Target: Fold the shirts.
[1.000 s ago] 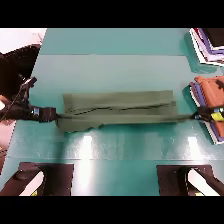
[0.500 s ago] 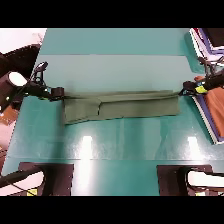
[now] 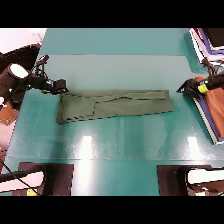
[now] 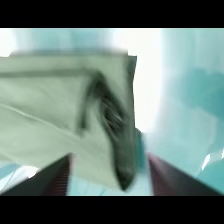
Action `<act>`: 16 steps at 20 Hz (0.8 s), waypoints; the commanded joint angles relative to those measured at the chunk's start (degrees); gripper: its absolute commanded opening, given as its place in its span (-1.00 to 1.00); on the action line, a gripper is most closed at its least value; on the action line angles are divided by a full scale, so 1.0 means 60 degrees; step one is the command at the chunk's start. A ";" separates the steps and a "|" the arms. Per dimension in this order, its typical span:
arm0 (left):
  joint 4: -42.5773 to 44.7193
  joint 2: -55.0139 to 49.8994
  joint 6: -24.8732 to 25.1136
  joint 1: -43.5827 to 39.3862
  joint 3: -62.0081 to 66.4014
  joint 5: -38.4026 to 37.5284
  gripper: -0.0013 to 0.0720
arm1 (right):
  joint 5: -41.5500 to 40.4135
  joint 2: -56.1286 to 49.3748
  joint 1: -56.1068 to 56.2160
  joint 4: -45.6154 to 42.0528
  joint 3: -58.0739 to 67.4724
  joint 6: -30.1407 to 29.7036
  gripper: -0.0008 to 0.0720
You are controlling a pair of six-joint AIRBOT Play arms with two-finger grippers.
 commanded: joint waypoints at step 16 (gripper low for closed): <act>-0.0769 -0.1392 -0.0809 -0.3370 0.0670 0.0656 -0.89 | -0.0219 -0.0973 0.0794 0.1894 -0.0051 -0.1370 -0.93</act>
